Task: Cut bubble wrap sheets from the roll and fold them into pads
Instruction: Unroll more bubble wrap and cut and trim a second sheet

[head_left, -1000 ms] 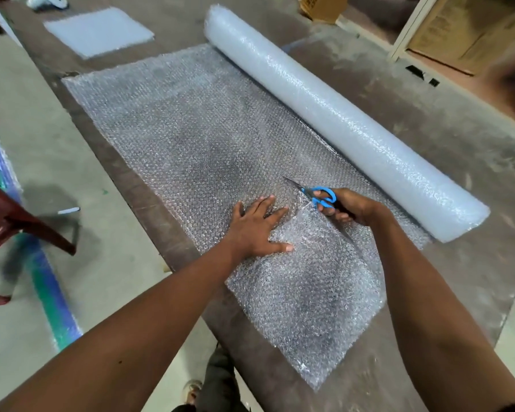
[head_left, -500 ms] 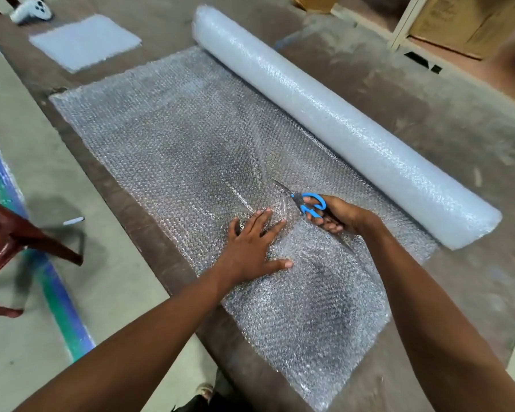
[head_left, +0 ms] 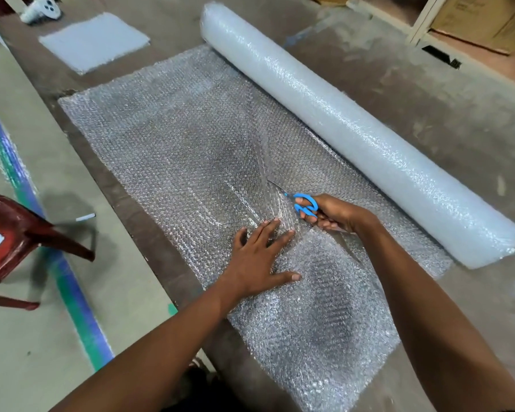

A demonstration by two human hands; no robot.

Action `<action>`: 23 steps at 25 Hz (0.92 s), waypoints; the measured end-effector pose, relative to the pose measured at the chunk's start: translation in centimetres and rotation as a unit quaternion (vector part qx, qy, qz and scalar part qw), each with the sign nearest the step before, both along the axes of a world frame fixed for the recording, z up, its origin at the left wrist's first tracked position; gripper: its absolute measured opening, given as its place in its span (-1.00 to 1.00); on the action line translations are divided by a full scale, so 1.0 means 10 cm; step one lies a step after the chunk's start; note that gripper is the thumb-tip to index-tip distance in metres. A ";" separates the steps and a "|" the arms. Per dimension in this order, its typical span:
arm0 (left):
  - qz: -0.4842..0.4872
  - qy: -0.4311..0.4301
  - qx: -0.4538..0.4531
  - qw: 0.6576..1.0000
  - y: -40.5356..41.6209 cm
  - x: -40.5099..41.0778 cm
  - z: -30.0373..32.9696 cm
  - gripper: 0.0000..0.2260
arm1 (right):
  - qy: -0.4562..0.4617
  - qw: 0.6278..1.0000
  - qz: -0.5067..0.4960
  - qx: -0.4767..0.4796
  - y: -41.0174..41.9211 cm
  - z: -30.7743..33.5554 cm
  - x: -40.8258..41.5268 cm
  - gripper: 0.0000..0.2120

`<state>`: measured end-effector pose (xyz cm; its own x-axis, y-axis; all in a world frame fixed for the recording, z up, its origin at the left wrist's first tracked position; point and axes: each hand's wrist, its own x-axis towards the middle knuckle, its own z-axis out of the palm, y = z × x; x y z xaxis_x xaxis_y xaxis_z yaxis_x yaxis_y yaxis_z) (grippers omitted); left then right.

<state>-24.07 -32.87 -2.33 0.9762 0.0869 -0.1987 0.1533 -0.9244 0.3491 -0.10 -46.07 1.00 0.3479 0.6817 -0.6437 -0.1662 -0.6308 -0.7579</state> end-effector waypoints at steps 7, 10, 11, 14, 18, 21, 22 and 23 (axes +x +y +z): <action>0.049 -0.050 -0.050 0.996 0.26 0.14 0.06 -0.28 | 0.008 1.000 0.003 0.013 0.22 -0.11 0.01 -0.55; 0.092 -0.092 -0.016 0.991 0.65 0.27 0.03 -0.28 | -0.006 1.000 0.009 0.015 0.24 -0.12 0.02 -0.54; 0.086 -0.085 -0.003 0.993 0.80 0.31 0.02 -0.28 | 0.006 1.000 -0.003 0.016 0.26 -0.12 0.02 -0.53; 0.034 -0.025 0.030 0.999 1.15 0.34 -0.03 -0.21 | 0.011 1.000 -0.016 0.008 0.37 -0.10 0.00 -0.49; -0.003 -0.005 0.028 1.000 1.30 0.26 -0.08 -0.21 | -0.024 1.000 -0.010 0.004 0.55 -0.05 0.01 -0.32; -0.019 0.006 0.026 0.999 1.43 0.25 -0.04 -0.22 | 0.002 1.000 -0.024 -0.001 0.64 -0.06 0.01 -0.43; -0.025 0.010 0.030 0.999 1.47 0.25 -0.02 -0.20 | 0.014 0.999 -0.035 -0.002 0.64 -0.07 0.01 -0.49; -0.032 0.012 0.034 0.999 1.50 0.25 -0.01 -0.19 | 0.021 0.999 -0.043 -0.003 0.64 -0.09 0.01 -0.53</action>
